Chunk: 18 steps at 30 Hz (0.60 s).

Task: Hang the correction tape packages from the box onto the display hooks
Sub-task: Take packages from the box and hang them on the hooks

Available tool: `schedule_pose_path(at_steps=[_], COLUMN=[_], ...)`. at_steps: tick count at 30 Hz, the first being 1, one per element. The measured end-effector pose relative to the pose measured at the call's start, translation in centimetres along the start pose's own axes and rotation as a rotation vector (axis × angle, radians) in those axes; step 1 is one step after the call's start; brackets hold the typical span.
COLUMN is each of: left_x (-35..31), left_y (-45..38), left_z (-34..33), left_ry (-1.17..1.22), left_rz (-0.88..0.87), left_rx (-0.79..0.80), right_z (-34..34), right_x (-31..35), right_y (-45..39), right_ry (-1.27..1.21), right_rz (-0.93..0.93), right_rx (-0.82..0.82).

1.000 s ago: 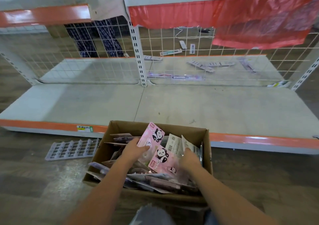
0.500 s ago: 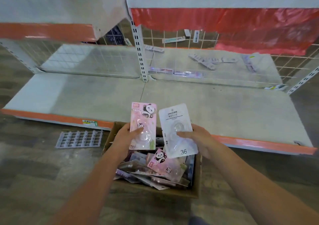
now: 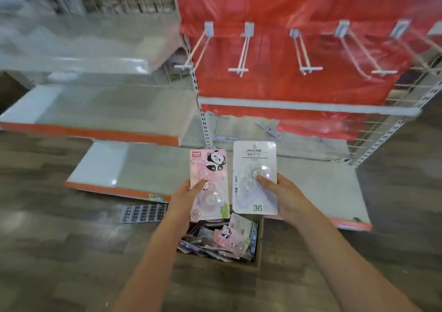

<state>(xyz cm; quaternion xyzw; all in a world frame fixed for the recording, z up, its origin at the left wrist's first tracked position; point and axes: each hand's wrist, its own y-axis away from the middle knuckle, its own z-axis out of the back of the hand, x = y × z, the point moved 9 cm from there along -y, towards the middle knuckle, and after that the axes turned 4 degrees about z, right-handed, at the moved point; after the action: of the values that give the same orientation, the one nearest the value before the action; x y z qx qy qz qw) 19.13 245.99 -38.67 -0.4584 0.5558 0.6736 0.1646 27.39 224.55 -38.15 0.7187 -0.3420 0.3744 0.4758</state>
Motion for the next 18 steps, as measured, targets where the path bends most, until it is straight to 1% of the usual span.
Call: schedule_pose_path(at_steps=[6, 9, 11, 14, 18], left_x=[-9.8, -13.8, -16.1, -18.9, -21.2], left_y=[10.9, 15.1, 17.3, 19.6, 21.1], left_z=[-2.1, -3.5, -4.9, -6.9, -9.7], left_ry=[0.035, 0.042, 0.008, -0.029, 0.017], left_rz=[-0.16, -0.259, -0.31, -0.371, -0.392], left_rx=[0.083, 0.124, 0.159, 0.193, 0.239], right_z=[-1.4, -1.8, -1.7, -0.7, 1.1], right_x=[11.1, 16.0, 18.8, 22.2, 24.6], right_y=[8.6, 12.8, 15.3, 18.6, 21.7], right_ry=[0.033, -0.028, -0.06, -0.078, -0.062], right_rz=[0.148, 0.259, 0.334, 0.44, 0.524], right_rx=[0.008, 0.024, 0.004, -0.059, -0.122])
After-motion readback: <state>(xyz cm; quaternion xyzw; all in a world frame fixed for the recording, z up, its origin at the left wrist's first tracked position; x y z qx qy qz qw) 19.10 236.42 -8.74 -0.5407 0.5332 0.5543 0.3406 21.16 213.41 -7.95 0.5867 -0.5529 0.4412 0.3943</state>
